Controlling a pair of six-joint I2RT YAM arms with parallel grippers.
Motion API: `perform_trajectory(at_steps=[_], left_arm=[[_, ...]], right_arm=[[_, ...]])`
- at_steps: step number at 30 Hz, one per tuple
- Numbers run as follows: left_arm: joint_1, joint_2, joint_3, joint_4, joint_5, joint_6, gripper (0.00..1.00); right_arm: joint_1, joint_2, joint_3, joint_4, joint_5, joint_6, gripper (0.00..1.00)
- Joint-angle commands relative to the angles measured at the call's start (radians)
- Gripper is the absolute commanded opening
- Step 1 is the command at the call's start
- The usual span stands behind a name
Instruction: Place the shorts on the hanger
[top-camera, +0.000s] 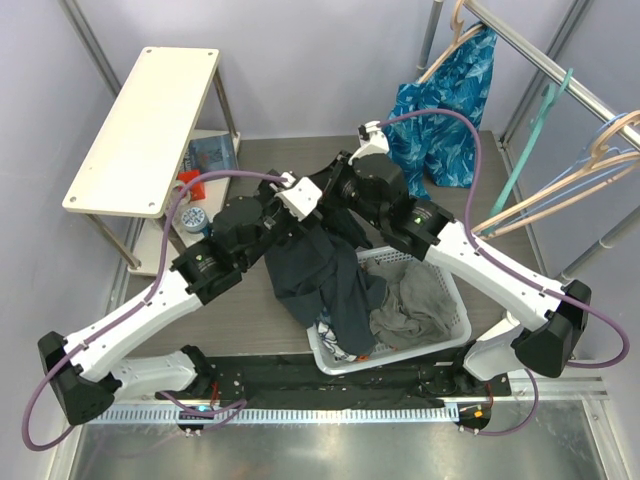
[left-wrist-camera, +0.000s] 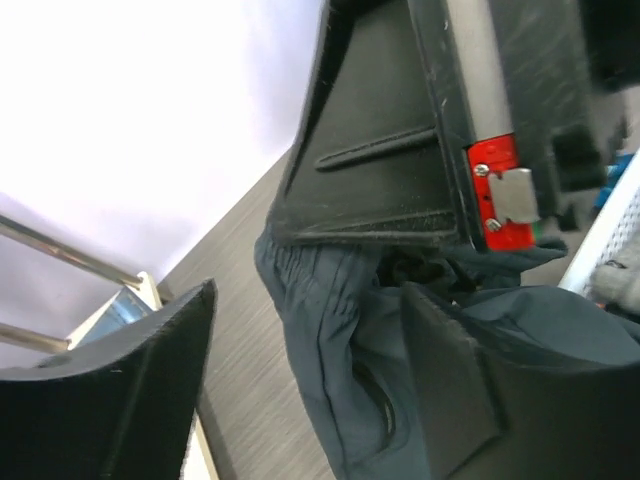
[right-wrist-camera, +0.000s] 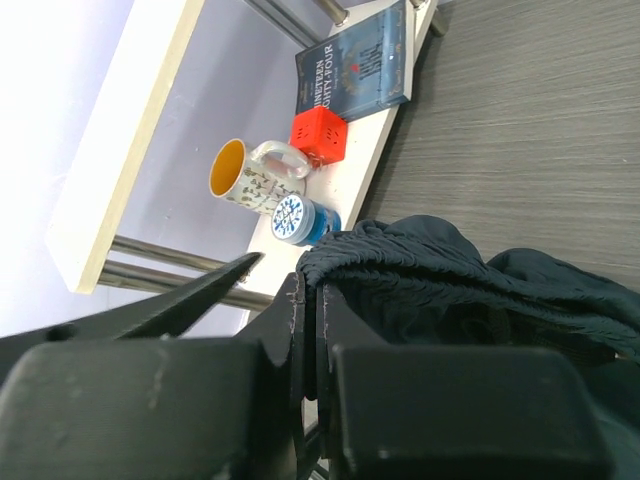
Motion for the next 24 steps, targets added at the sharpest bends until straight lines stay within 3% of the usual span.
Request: perform_trajectory(at_steps=[1, 5, 8, 9, 13, 14, 17, 19, 20, 22, 24], left_arm=[[0.008, 0.016, -0.013, 0.088, -0.056, 0.014, 0.69], [0.043, -0.024, -0.016, 0.077, -0.017, -0.032, 0.52], [0.057, -0.035, -0.008, 0.029, 0.010, -0.043, 0.17], [0.063, -0.033, 0.001, 0.018, 0.003, -0.052, 0.00], [0.141, -0.044, 0.025, -0.059, 0.045, -0.120, 0.00], [0.184, -0.047, 0.032, -0.068, 0.056, -0.133, 0.00], [0.236, -0.071, 0.062, -0.111, 0.124, -0.175, 0.00], [0.261, -0.099, 0.078, -0.120, 0.164, -0.180, 0.00], [0.266, -0.108, 0.093, -0.120, 0.180, -0.181, 0.00], [0.279, -0.124, 0.113, -0.133, 0.281, -0.163, 0.00], [0.281, -0.153, 0.128, -0.124, 0.331, -0.143, 0.00]], right_arm=[[0.006, -0.014, 0.048, 0.103, -0.019, 0.016, 0.01], [0.006, -0.017, 0.042, 0.093, -0.034, 0.025, 0.01], [0.007, -0.023, 0.021, 0.128, -0.063, 0.026, 0.01], [0.007, -0.028, 0.019, 0.137, -0.069, 0.020, 0.01], [0.006, -0.045, 0.011, 0.171, -0.079, -0.053, 0.09], [0.007, -0.051, 0.008, 0.171, -0.074, -0.076, 0.26], [0.006, -0.097, -0.038, 0.191, -0.042, -0.202, 0.57], [0.006, -0.132, -0.078, 0.227, -0.028, -0.277, 0.67], [0.004, -0.167, -0.119, 0.228, -0.037, -0.370, 0.77], [0.003, -0.198, -0.169, 0.273, -0.068, -0.457, 0.86], [-0.020, -0.246, -0.243, 0.274, -0.146, -0.579, 0.88]])
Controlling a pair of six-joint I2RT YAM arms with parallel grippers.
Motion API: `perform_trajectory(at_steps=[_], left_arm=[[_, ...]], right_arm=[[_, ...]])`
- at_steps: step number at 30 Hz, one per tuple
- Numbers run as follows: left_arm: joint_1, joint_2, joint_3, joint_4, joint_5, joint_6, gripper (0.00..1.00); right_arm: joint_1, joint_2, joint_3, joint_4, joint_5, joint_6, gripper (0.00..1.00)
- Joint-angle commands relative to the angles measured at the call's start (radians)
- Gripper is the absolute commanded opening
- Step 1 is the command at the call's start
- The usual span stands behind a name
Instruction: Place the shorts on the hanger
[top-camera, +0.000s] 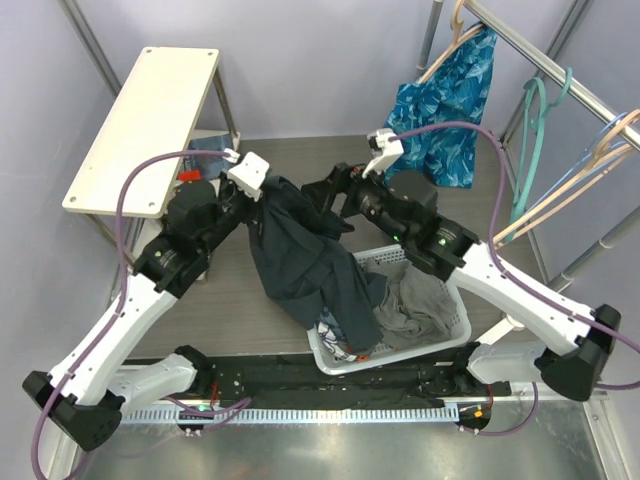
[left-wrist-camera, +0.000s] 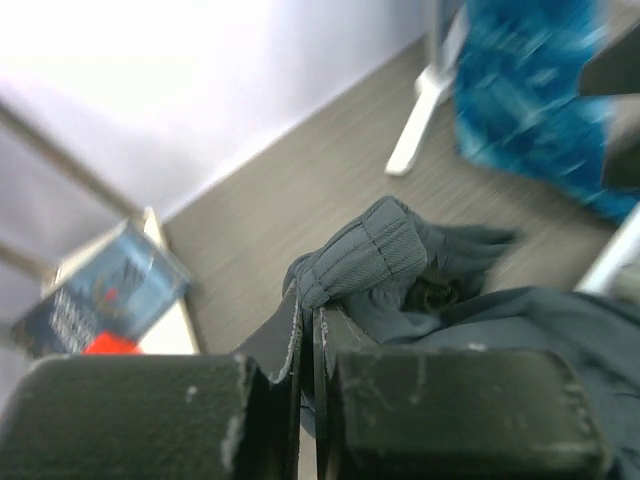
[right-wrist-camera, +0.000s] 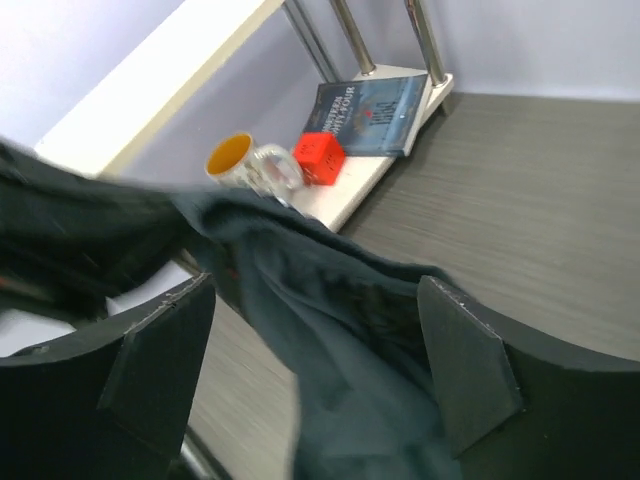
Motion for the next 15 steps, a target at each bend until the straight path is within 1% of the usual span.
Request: perform_trajectory(at_steps=[1, 2, 3, 4, 5, 6, 7, 11, 14, 15], left_arm=[[0.008, -0.081, 0.091, 0.040, 0.214, 0.036, 0.00], [0.008, -0.099, 0.097, 0.039, 0.236, 0.050, 0.00], [0.008, -0.107, 0.106, 0.046, 0.262, 0.063, 0.00], [0.008, -0.110, 0.115, 0.039, 0.276, 0.070, 0.00], [0.010, -0.113, 0.126, 0.028, 0.294, 0.079, 0.00], [0.010, -0.114, 0.149, 0.019, 0.310, 0.085, 0.00], [0.010, -0.116, 0.155, 0.013, 0.325, 0.090, 0.00], [0.010, -0.125, 0.192, -0.015, 0.385, 0.103, 0.00], [0.010, -0.118, 0.221, -0.049, 0.394, 0.103, 0.00], [0.008, -0.113, 0.226, -0.047, 0.388, 0.100, 0.00]], right_arm=[[-0.026, -0.117, -0.122, 0.113, -0.111, -0.317, 0.89], [-0.035, -0.131, -0.175, 0.113, -0.146, -0.349, 0.89], [-0.038, -0.160, -0.200, 0.113, -0.151, -0.412, 0.89], [-0.042, -0.174, -0.223, 0.107, -0.194, -0.463, 0.89], [-0.044, -0.186, -0.266, 0.103, -0.202, -0.493, 0.89], [-0.047, -0.212, -0.289, 0.100, -0.212, -0.576, 0.89], [-0.050, -0.221, -0.308, 0.084, -0.226, -0.621, 0.91], [-0.061, -0.253, -0.384, 0.077, -0.222, -0.719, 0.95], [-0.095, -0.270, -0.397, 0.068, -0.313, -0.736, 0.97], [-0.101, -0.275, -0.401, 0.067, -0.367, -0.736, 0.98]])
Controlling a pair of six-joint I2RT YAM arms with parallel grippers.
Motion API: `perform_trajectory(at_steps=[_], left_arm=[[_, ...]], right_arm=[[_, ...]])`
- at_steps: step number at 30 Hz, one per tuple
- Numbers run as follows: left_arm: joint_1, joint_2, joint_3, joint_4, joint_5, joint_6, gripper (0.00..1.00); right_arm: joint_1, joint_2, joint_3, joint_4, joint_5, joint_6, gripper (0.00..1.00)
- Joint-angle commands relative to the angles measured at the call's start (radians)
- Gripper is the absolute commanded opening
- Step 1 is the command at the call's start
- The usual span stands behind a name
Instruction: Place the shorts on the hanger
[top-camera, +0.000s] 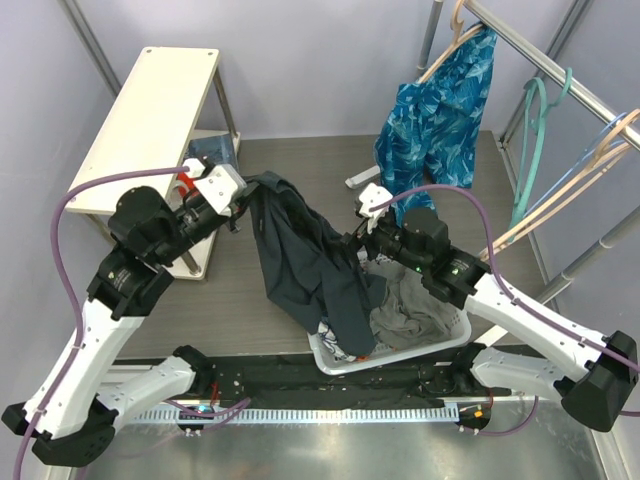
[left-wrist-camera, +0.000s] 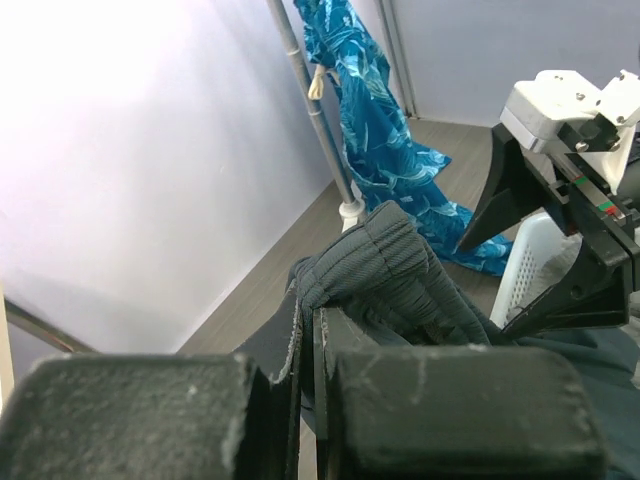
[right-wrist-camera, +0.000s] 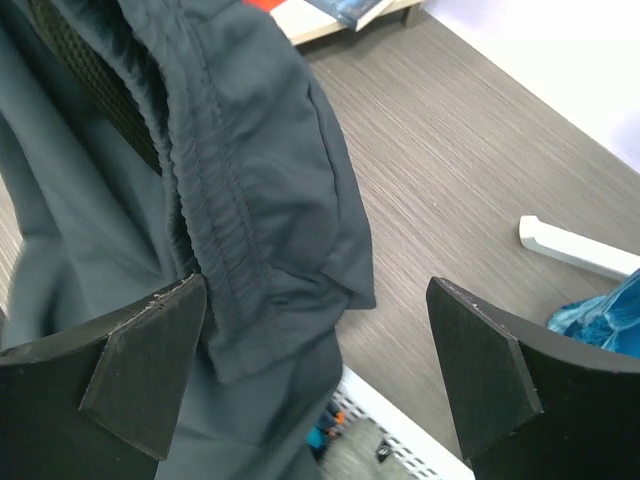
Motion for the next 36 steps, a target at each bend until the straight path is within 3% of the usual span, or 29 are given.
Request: perform_trajectory(at_steps=[1, 10, 18, 27, 33, 34, 35, 36], left_arm=[[0.005, 0.004, 0.062, 0.003, 0.041, 0.016, 0.00], [0.005, 0.027, 0.094, 0.004, 0.017, 0.016, 0.00], [0.006, 0.025, 0.095, 0.003, 0.026, 0.014, 0.00], [0.006, 0.024, 0.097, 0.024, -0.006, 0.002, 0.00], [0.006, 0.037, 0.132, 0.032, -0.025, -0.036, 0.00], [0.006, 0.044, 0.138, 0.026, -0.029, -0.040, 0.00], [0.005, 0.044, 0.143, 0.024, -0.026, -0.041, 0.00], [0.006, 0.041, 0.143, 0.029, -0.028, -0.043, 0.00]], right_arm=[[-0.027, -0.049, -0.005, 0.042, -0.161, -0.106, 0.98], [-0.026, -0.008, -0.011, 0.027, -0.265, -0.098, 0.95], [-0.027, 0.093, -0.005, 0.174, -0.158, 0.020, 0.88], [-0.027, 0.184, 0.017, 0.223, -0.085, 0.027, 0.78], [-0.024, 0.232, 0.003, 0.260, -0.072, 0.012, 0.80], [-0.024, 0.236, 0.001, 0.266, -0.066, 0.009, 0.78], [-0.024, 0.242, 0.003, 0.272, -0.055, 0.008, 0.65], [-0.026, 0.245, 0.006, 0.272, -0.046, -0.006, 0.60]])
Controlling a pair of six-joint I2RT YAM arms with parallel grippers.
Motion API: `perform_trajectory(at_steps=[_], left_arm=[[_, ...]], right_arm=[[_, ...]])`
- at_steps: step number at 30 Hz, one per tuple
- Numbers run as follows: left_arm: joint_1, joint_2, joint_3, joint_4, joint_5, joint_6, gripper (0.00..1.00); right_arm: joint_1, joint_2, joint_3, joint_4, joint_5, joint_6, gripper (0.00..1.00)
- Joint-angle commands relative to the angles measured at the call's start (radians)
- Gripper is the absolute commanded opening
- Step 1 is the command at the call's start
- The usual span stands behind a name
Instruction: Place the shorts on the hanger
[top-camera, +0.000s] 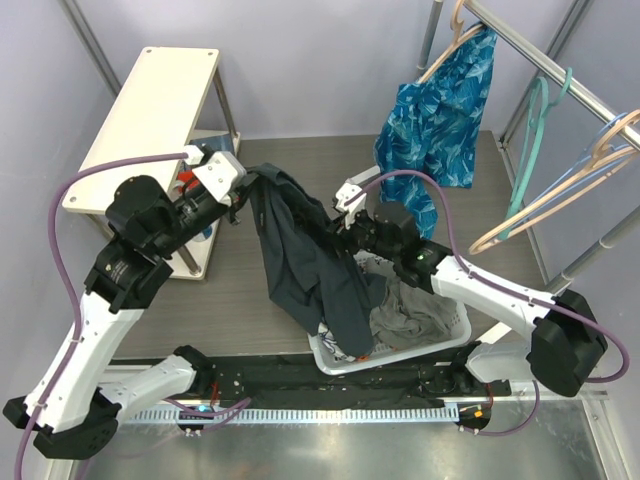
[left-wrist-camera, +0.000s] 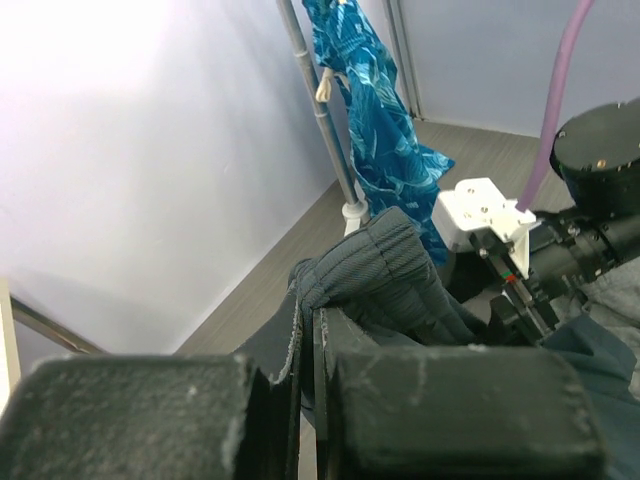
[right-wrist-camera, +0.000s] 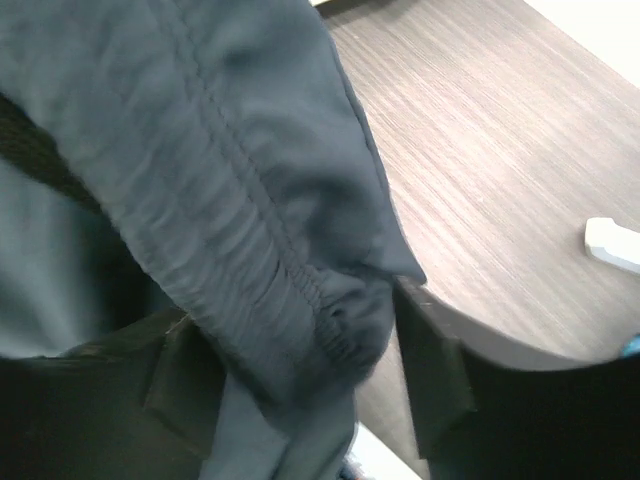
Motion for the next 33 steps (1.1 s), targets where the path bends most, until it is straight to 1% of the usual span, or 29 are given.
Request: perform_trajectory(at_steps=[1, 2, 3, 4, 5, 7, 8, 9, 10, 11, 14, 16, 17, 18, 19, 20, 21, 22, 23, 24, 25, 26, 27, 28, 29, 30, 31, 33], left_arm=[[0.006, -0.010, 0.061, 0.075, -0.024, -0.026, 0.00], [0.006, -0.007, 0.066, 0.069, -0.030, -0.027, 0.00], [0.006, -0.006, 0.080, 0.066, -0.042, -0.030, 0.00], [0.005, -0.004, 0.090, 0.062, -0.067, -0.039, 0.00], [0.006, 0.005, 0.101, 0.049, -0.079, -0.041, 0.00], [0.005, 0.016, 0.145, 0.045, -0.116, -0.064, 0.00], [0.006, 0.034, 0.170, 0.035, -0.169, -0.073, 0.00], [0.006, 0.046, 0.216, 0.026, -0.191, -0.082, 0.00], [0.006, 0.057, 0.242, 0.020, -0.210, -0.094, 0.00], [0.006, 0.065, 0.260, 0.015, -0.213, -0.104, 0.00], [0.005, 0.093, 0.323, 0.028, -0.191, -0.119, 0.00], [0.006, 0.132, 0.377, 0.028, -0.204, -0.124, 0.00], [0.005, 0.145, 0.438, 0.020, -0.204, -0.124, 0.00], [0.006, 0.166, 0.464, 0.009, -0.172, -0.121, 0.00], [0.005, 0.171, 0.486, -0.003, -0.153, -0.121, 0.00], [0.006, 0.175, 0.521, -0.009, -0.136, -0.124, 0.00], [0.006, 0.177, 0.534, -0.018, -0.109, -0.133, 0.00], [0.005, 0.172, 0.544, -0.047, -0.093, -0.139, 0.00], [0.006, 0.165, 0.549, -0.073, -0.072, -0.145, 0.00], [0.006, 0.154, 0.540, -0.098, -0.040, -0.153, 0.00], [0.005, 0.121, 0.525, -0.138, 0.011, -0.160, 0.00], [0.005, 0.097, 0.465, -0.147, 0.029, -0.176, 0.00], [0.006, 0.074, 0.436, -0.158, 0.046, -0.190, 0.00], [0.006, 0.029, 0.408, -0.178, 0.104, -0.197, 0.00], [0.006, 0.007, 0.376, -0.216, 0.134, -0.197, 0.00], [0.005, -0.019, 0.312, -0.230, 0.151, -0.205, 0.00], [0.005, -0.041, 0.273, -0.239, 0.192, -0.232, 0.00], [0.005, -0.090, 0.216, -0.297, 0.253, -0.240, 0.00]], right_arm=[[0.003, 0.011, 0.033, 0.083, 0.059, -0.027, 0.56], [0.003, 0.011, 0.039, 0.078, 0.088, -0.033, 0.47], [0.001, 0.011, 0.053, 0.037, 0.099, -0.047, 0.22], [-0.002, 0.008, 0.094, 0.005, 0.110, -0.051, 0.09], [-0.005, 0.000, 0.117, -0.059, 0.114, -0.055, 0.01], [-0.005, -0.034, 0.201, -0.121, 0.130, -0.048, 0.01], [-0.004, -0.046, 0.236, -0.191, 0.133, -0.047, 0.01], [-0.005, -0.064, 0.276, -0.228, 0.131, -0.045, 0.01], [-0.005, -0.072, 0.366, -0.263, 0.128, -0.039, 0.01], [-0.004, -0.077, 0.411, -0.296, 0.119, -0.038, 0.01], [-0.005, -0.086, 0.582, -0.452, 0.082, -0.045, 0.01], [-0.004, -0.092, 0.690, -0.509, 0.042, -0.064, 0.01], [-0.005, -0.095, 0.726, -0.574, 0.021, -0.115, 0.01], [-0.005, -0.100, 0.760, -0.610, -0.028, -0.151, 0.01], [-0.005, -0.100, 0.819, -0.642, -0.039, -0.172, 0.01], [-0.004, -0.098, 0.855, -0.718, -0.050, -0.203, 0.01], [-0.005, -0.095, 0.931, -0.765, -0.063, -0.217, 0.01], [-0.004, -0.090, 0.967, -0.812, -0.070, -0.229, 0.01], [-0.004, -0.089, 0.999, -0.905, -0.076, -0.254, 0.01], [-0.005, -0.090, 1.054, -0.956, -0.088, -0.274, 0.01], [-0.004, -0.097, 1.074, -1.006, -0.112, -0.295, 0.01], [-0.004, -0.110, 1.090, -1.088, -0.119, -0.317, 0.01], [-0.005, -0.119, 1.112, -1.128, -0.129, -0.337, 0.01], [-0.004, -0.126, 1.123, -1.173, -0.151, -0.357, 0.01], [-0.005, -0.136, 1.128, -1.249, -0.159, -0.373, 0.01], [-0.005, -0.153, 1.125, -1.280, -0.163, -0.404, 0.01], [-0.005, -0.164, 1.120, -1.308, -0.166, -0.412, 0.01], [-0.005, -0.181, 1.096, -1.379, -0.180, -0.423, 0.01]])
